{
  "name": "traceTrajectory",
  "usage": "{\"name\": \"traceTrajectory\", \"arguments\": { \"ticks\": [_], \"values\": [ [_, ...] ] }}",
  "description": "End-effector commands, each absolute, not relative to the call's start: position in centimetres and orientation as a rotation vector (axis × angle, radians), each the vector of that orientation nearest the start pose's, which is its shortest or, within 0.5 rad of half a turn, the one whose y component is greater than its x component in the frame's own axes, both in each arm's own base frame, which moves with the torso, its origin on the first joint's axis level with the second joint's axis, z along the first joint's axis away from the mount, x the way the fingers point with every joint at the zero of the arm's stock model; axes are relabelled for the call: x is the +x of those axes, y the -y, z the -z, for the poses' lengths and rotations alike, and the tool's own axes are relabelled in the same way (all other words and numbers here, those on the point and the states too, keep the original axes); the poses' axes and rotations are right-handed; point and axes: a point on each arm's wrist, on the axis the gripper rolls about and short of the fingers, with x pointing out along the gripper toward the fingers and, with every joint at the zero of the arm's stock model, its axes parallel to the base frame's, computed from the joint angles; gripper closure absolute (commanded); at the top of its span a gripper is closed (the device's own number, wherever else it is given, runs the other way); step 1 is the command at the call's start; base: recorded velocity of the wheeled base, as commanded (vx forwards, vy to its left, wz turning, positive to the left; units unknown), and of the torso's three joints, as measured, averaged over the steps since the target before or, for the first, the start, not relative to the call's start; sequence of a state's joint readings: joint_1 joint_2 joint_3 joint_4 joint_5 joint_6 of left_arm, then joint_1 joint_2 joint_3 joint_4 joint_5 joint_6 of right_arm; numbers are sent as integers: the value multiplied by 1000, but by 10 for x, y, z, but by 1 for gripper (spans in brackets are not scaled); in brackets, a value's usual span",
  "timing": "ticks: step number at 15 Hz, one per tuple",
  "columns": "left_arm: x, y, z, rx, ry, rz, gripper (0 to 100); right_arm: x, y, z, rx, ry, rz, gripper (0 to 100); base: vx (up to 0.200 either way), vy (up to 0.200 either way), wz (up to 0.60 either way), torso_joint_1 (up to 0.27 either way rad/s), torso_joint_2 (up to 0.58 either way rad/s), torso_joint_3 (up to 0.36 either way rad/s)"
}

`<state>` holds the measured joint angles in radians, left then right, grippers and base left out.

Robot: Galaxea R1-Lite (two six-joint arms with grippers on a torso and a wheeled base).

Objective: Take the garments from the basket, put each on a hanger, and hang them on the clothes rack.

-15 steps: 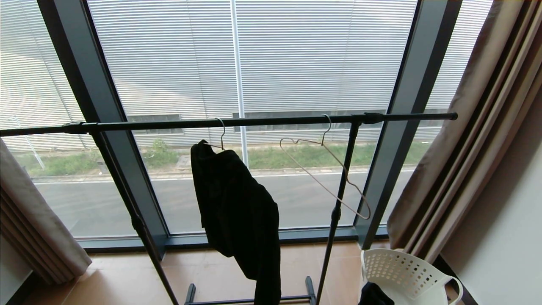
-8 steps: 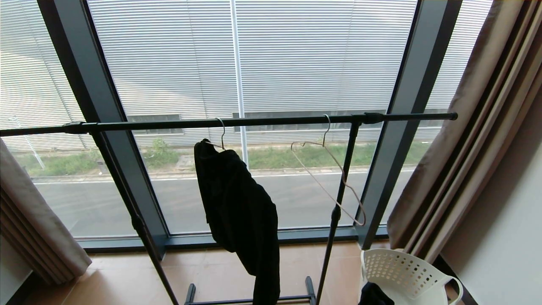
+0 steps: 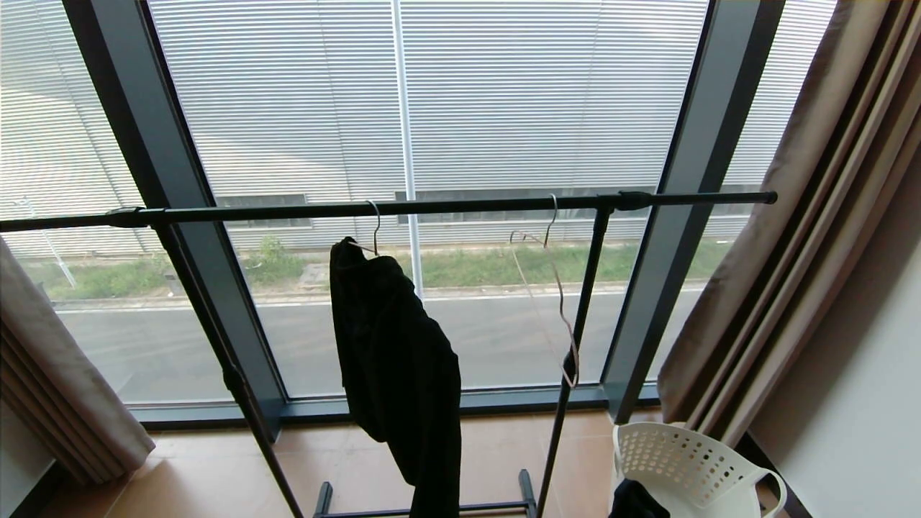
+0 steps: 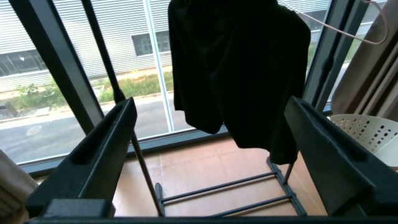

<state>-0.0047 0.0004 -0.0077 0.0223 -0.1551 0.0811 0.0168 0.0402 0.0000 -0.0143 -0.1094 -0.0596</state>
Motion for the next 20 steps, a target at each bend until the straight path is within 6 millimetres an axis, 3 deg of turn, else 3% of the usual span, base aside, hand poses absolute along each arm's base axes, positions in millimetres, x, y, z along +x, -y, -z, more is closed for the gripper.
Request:
{"name": "traceTrajectory", "arguments": {
  "ticks": [1, 8, 20],
  "values": [
    [-24, 3, -75, 80, -9, 160, 0, -23, 1, -76, -15, 1, 68, 0, 0, 0, 0, 0, 0, 0],
    [-24, 3, -75, 80, -7, 160, 0, -23, 0, -75, -40, -3, -5, 0, 0, 0, 0, 0, 0, 0],
    [-24, 3, -75, 80, -9, 160, 0, -23, 0, -75, -41, -4, -8, 0, 0, 0, 0, -156, 362, 202]
  ]
}}
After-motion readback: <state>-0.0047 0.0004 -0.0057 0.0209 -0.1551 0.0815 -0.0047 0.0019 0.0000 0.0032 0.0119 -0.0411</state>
